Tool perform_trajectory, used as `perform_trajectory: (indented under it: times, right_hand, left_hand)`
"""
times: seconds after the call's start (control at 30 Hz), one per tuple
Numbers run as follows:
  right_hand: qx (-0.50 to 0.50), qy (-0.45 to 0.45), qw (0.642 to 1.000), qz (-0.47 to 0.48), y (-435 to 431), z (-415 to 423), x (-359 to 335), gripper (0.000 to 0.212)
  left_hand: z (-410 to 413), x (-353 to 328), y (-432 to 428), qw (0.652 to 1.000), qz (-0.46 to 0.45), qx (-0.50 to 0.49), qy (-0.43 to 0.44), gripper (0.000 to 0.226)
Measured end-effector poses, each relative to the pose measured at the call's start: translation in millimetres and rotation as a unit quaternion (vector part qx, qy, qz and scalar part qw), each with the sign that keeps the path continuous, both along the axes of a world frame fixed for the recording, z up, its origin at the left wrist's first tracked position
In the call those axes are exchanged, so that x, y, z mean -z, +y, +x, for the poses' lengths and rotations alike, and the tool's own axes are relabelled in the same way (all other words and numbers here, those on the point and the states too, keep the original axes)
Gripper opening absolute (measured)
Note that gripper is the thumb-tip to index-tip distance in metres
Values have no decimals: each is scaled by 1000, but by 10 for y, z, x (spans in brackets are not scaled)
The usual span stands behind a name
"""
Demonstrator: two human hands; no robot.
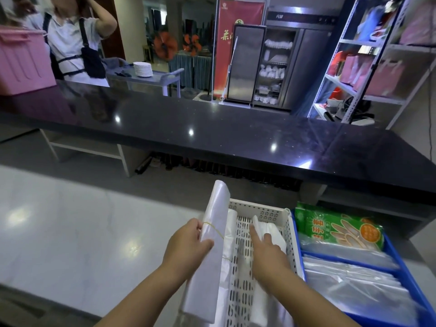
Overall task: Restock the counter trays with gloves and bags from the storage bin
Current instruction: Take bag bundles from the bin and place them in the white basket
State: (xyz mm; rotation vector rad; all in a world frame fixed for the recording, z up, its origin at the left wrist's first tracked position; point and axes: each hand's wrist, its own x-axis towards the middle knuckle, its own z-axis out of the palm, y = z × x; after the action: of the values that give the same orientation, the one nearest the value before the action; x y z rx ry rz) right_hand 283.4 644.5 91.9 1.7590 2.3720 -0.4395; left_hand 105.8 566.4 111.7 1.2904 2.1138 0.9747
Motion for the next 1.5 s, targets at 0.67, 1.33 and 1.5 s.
perform_trajectory:
  times: [0.67, 1.33, 1.5]
  right_hand:
    - [48, -6, 998, 41, 82, 568, -390, 47]
    - [40, 4, 999, 6, 26, 472, -336, 41]
    - [41, 19, 999, 29, -6, 359, -385, 31]
  left_hand:
    - [770, 556, 336, 879, -155, 312, 325, 78]
    - [563, 879, 405, 925, -122, 224, 282, 70]
    - [557, 866, 378, 921, -121, 253, 270, 66]
